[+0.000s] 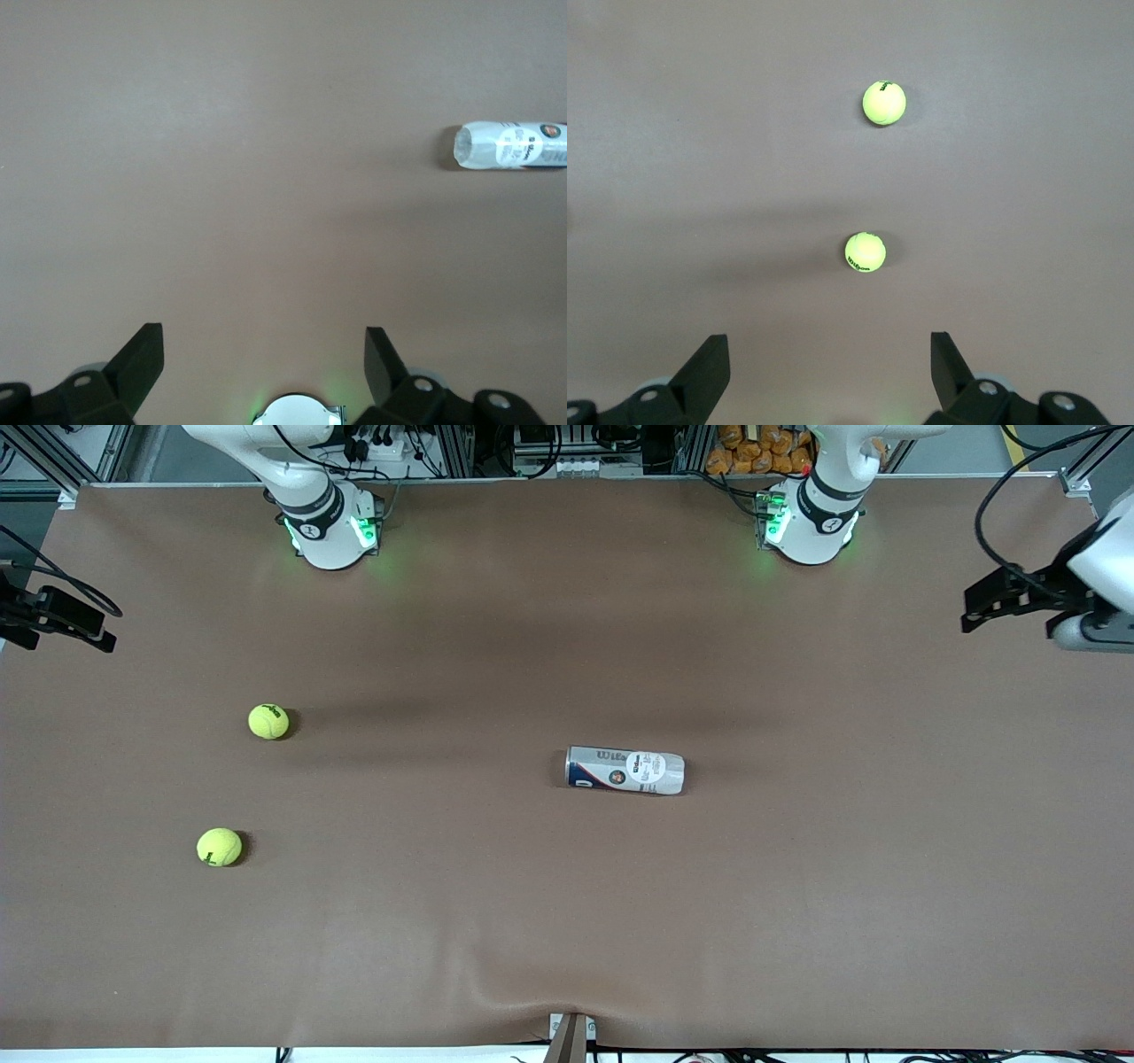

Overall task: Insert tennis ball vertically with right arm
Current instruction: 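Reach the left gripper toward the white Wilson can lying on the table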

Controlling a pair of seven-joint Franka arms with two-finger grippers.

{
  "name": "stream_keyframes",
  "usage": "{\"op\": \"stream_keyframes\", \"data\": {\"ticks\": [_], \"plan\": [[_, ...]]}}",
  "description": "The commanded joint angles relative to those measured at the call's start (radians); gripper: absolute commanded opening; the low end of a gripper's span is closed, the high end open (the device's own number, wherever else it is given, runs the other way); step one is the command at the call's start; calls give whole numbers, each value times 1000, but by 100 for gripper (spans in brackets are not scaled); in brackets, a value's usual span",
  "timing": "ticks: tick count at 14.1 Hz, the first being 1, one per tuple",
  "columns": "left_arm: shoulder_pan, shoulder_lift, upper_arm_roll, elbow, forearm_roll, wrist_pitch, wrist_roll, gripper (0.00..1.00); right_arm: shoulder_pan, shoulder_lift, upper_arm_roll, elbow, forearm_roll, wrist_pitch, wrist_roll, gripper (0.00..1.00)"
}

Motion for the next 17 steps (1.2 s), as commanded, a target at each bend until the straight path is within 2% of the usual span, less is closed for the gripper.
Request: {"op": "stream_keyframes", "data": {"ticks": [1, 6, 8, 14, 17], "plan": [[-35, 39, -30, 6, -2, 3, 16, 100, -5, 6, 3, 18, 13, -9, 9, 100], [-42, 180, -120, 7, -12, 82, 100, 100, -5, 6, 3, 18, 13, -9, 9, 100], [-44, 223, -151, 6, -46, 142, 209, 100, -5, 7, 3, 18, 13, -9, 9, 100], [-44, 376, -312, 7, -35, 255, 460, 100, -6, 7, 3, 18, 13, -9, 11, 100], [-64, 452, -322, 7, -37, 354, 649, 100, -9, 7, 3, 18, 13, -9, 9, 100]]}}
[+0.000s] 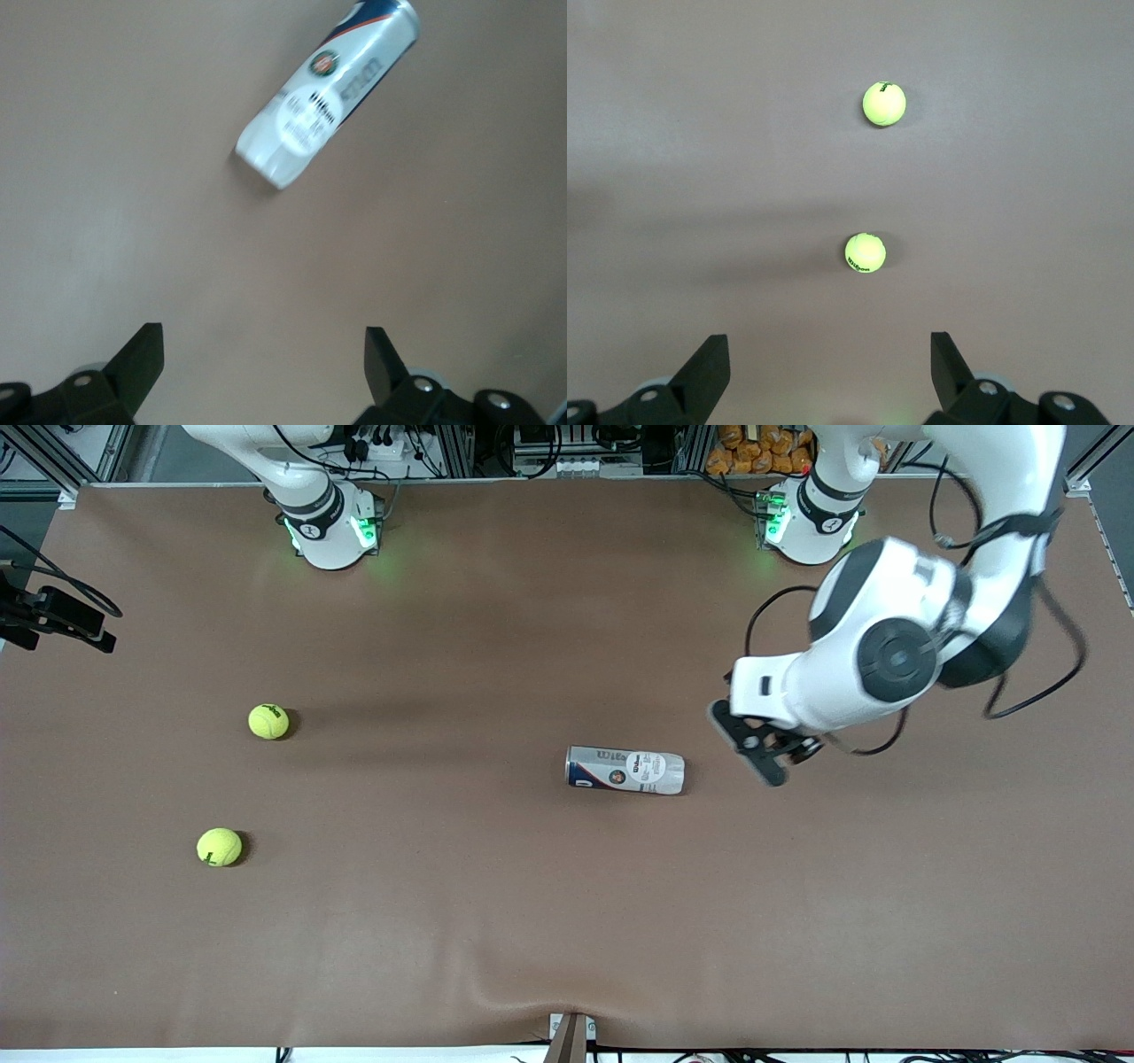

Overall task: Insert tennis ball vertically with right arm
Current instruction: 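Grasp and lift the can with the left gripper while the right gripper reaches the balls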

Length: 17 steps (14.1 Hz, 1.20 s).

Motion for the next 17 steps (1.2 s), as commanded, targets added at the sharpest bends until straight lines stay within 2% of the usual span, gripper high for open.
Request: {"op": "stream_keyframes", "data": {"ticks": [1, 4, 5, 7, 11, 15, 17], "plan": [[-6, 71, -6, 21, 1, 63, 147, 100, -9, 6, 4, 16, 13, -9, 9, 100], [-53, 134, -4, 33, 35, 162, 353, 100, -8, 6, 4, 16, 13, -9, 11, 100], [-62, 149, -4, 33, 53, 190, 368, 100, -8, 6, 4, 16, 13, -9, 11, 100], [-85, 175, -4, 33, 70, 216, 379, 100, -8, 6, 4, 16, 13, -9, 11, 100], [-170, 213, -4, 15, 194, 278, 364, 100, -8, 9, 4, 16, 13, -9, 11, 100], [-187, 238, -4, -10, 198, 351, 364, 100, -8, 41, 4, 17, 7, 3, 9, 100], [-188, 250, -2, -45, 201, 428, 362, 100, -15, 53, 4, 36, 4, 25, 9, 100]]}}
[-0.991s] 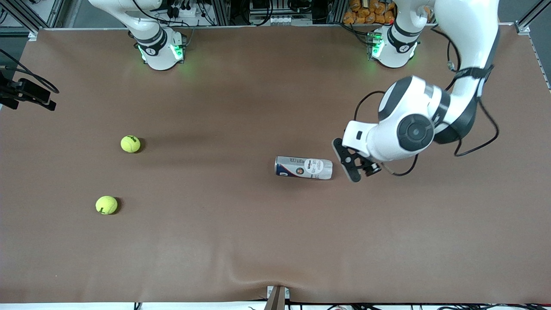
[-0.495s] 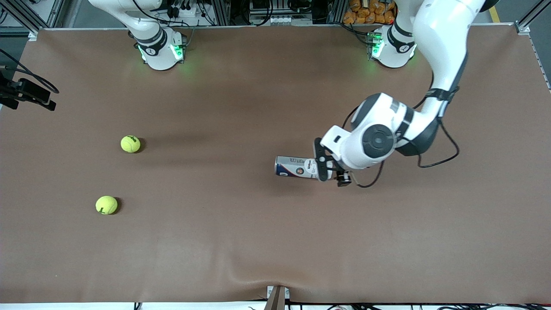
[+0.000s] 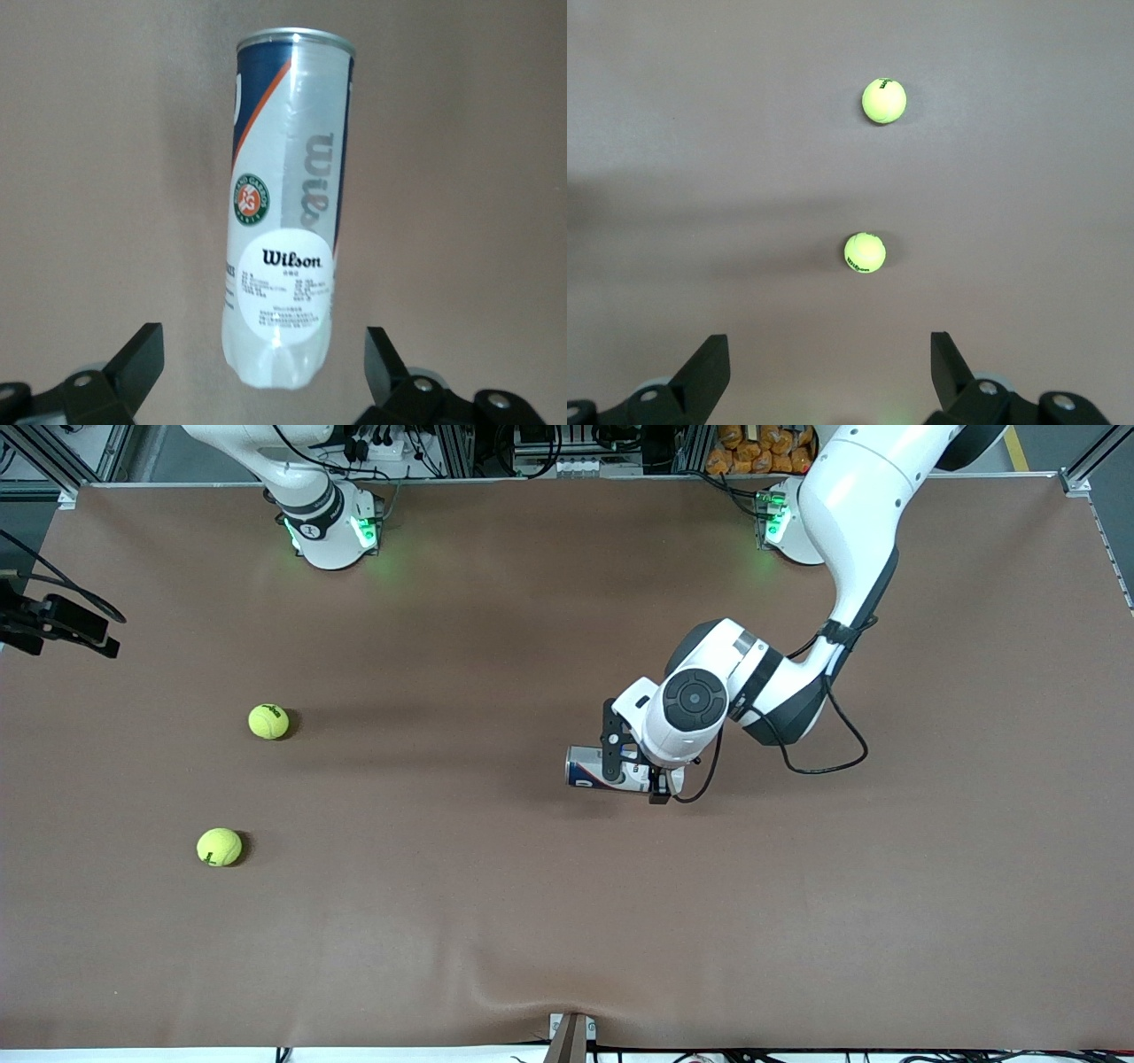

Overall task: Insert tennis ball vertically with right arm
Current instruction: 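Grasp and lift the can with the left gripper while the right gripper reaches the balls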

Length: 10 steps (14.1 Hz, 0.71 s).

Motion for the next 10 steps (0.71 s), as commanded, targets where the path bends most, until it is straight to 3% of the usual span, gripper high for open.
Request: {"op": "stream_keyframes", "data": {"ticks": [1, 5, 10], "plan": [[-6, 2, 4, -47, 22, 91, 1, 100, -13, 29, 4, 37, -1, 19, 7, 100], [-12, 24, 5, -50, 43, 119, 1, 100, -24, 77, 0, 41, -7, 48, 7, 100], [-26, 51, 5, -55, 94, 165, -5, 100, -142, 128, 0, 41, 12, 126, -6, 100]]}}
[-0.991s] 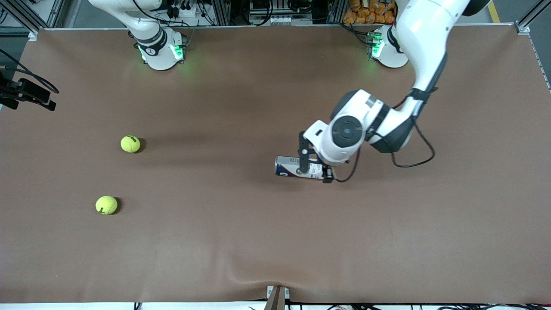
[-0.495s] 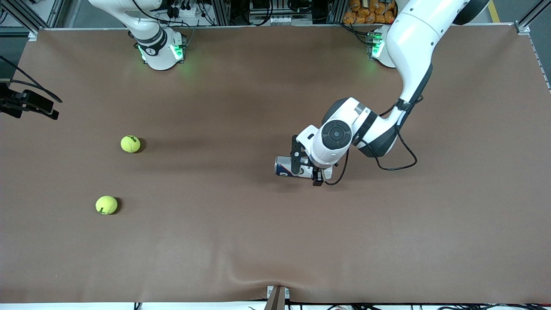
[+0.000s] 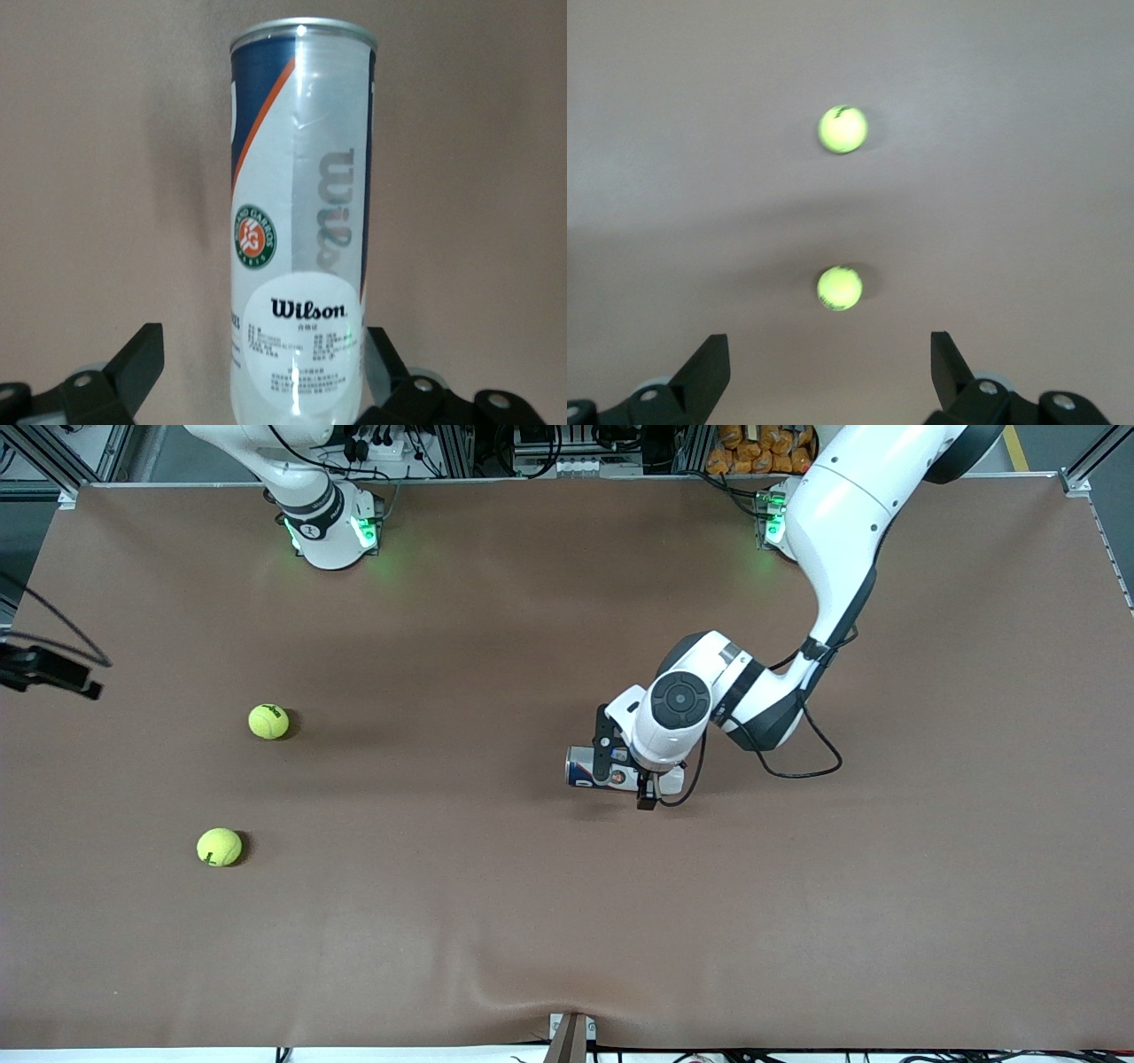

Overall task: Insert tennis ball vertically with right arm
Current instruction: 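Grasp and lift the can with the left gripper while the right gripper reaches the balls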

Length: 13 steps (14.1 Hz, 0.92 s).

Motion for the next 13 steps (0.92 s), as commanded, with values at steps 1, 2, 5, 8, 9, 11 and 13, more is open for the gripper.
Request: {"op": "stream_keyframes", "data": {"ticks": [1, 2, 5, 8, 9, 11, 13], "plan": [[-8, 9, 5, -8, 29, 33, -4, 100, -32, 62, 13, 33, 11, 37, -6, 100], [-10, 11, 7, -13, 32, 33, -4, 100, -26, 85, 16, 33, 11, 58, -6, 100], [-7, 4, 4, -52, 72, 51, -7, 100, 58, 185, 17, 35, 11, 162, 4, 100], [-8, 9, 5, -86, 72, 122, -8, 100, 115, 309, 17, 35, 3, 281, 4, 100], [-8, 9, 5, -98, 72, 143, -8, 100, 115, 332, 17, 35, 7, 299, 6, 100], [-10, 9, 7, -112, 72, 163, -8, 100, 119, 352, 17, 35, 9, 305, 6, 100], [-10, 11, 7, -128, 73, 200, -8, 100, 123, 378, 17, 33, -2, 337, 4, 100]]}}
